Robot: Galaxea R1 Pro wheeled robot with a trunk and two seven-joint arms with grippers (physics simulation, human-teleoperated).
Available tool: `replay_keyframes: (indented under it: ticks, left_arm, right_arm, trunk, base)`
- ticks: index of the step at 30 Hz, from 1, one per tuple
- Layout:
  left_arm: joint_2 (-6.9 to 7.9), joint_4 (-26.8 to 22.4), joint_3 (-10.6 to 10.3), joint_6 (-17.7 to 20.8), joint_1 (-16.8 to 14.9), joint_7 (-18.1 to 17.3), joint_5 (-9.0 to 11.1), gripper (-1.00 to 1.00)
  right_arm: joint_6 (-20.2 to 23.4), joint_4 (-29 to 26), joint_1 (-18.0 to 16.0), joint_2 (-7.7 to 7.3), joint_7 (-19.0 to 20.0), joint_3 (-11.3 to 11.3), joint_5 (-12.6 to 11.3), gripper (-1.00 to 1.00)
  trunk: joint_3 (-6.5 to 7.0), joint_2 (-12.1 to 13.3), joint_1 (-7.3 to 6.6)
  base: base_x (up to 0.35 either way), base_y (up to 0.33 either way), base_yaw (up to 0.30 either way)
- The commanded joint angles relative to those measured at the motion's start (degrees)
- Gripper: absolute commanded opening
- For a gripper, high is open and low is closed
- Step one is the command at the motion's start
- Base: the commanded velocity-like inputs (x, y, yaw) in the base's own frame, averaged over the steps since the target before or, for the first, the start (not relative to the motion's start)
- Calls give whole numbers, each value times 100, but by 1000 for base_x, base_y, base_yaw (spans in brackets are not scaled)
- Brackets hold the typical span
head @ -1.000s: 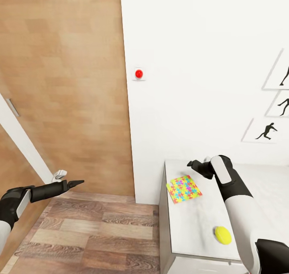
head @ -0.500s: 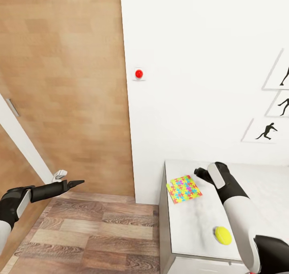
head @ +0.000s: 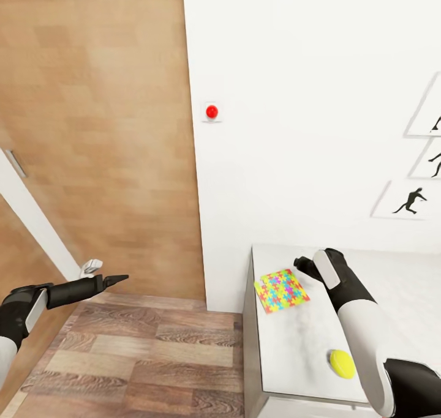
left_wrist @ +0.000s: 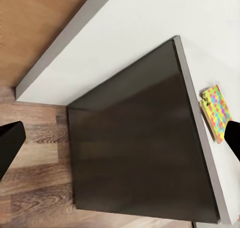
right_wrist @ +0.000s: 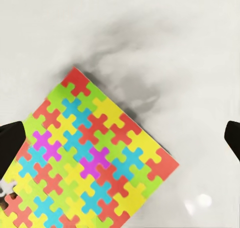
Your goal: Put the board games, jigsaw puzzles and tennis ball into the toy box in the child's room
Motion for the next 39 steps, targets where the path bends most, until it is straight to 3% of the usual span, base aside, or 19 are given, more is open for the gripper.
replay_keyframes:
  ticks: [1, 39]
  left_arm:
    - [1, 1, 4, 43, -5, -11, 20, 100]
    - [-8, 1, 3, 47, -5, 4, 17, 100]
  right_arm:
    - [10, -5, -5, -7, -51, 2, -59, 100]
    - [70, 6, -5, -68, 106, 1, -95, 100]
  trunk:
    - [-20, -12, 4]
    - [-371, -12, 4]
  base:
    - [91, 0, 0]
    - [35, 0, 0]
